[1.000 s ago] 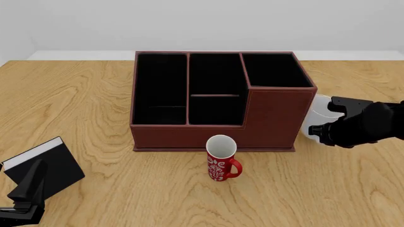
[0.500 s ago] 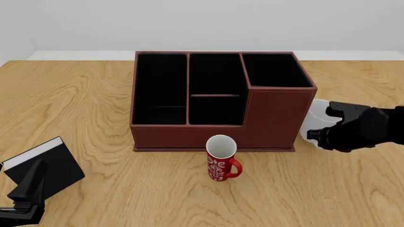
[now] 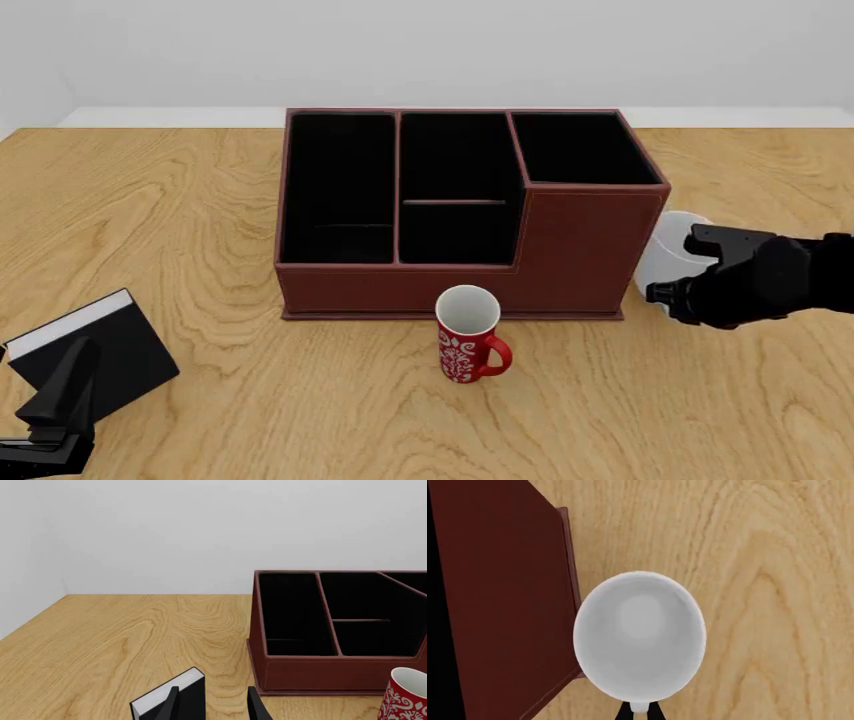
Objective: Pick up the white mug and place it to the right of the caddy.
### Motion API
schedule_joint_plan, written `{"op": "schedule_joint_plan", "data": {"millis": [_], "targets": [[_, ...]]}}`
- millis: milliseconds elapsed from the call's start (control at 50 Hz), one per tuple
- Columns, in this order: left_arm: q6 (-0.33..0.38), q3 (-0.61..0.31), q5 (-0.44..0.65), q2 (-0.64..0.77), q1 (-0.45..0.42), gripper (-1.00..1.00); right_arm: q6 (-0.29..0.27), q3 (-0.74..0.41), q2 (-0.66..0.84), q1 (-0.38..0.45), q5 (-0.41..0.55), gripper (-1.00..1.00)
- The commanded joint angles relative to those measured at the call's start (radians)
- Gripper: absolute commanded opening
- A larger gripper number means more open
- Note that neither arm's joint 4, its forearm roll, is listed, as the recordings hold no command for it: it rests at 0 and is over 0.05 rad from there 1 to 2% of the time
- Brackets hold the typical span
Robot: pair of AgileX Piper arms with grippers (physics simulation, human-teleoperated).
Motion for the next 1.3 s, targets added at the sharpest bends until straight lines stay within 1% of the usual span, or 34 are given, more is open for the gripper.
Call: {"op": "schedule_joint_plan", "data": {"millis": [20, 100, 120, 200, 580, 920, 1300], "targets": [[0.000, 0.000, 0.000, 0.000, 0.000, 1.00, 0.019, -0.011, 0.047, -0.021, -0.008, -1.00], [0.000, 0.000, 0.000, 0.000, 0.000, 1.00, 0.018, -0.009, 0.043, -0.024, -0.007, -1.00], [0.000, 0.000, 0.000, 0.000, 0.000, 1.00, 0.010, -0.010, 0.042, -0.033, -0.007, 1.00], [0.000, 0.000, 0.000, 0.000, 0.000, 1.00, 0.018, -0.009, 0.033, -0.030, -0.005, 1.00], [0.000, 0.000, 0.000, 0.000, 0.000, 1.00, 0.007, -0.006, 0.012, -0.029, 0.005, 1.00], [0.000, 0.000, 0.000, 0.000, 0.000, 1.00, 0.004, 0.043, -0.047, -0.007, 0.004, 1.00], [0.000, 0.000, 0.000, 0.000, 0.000, 1.00, -0.005, 0.059, -0.101, -0.011, 0.019, 1.00]]}}
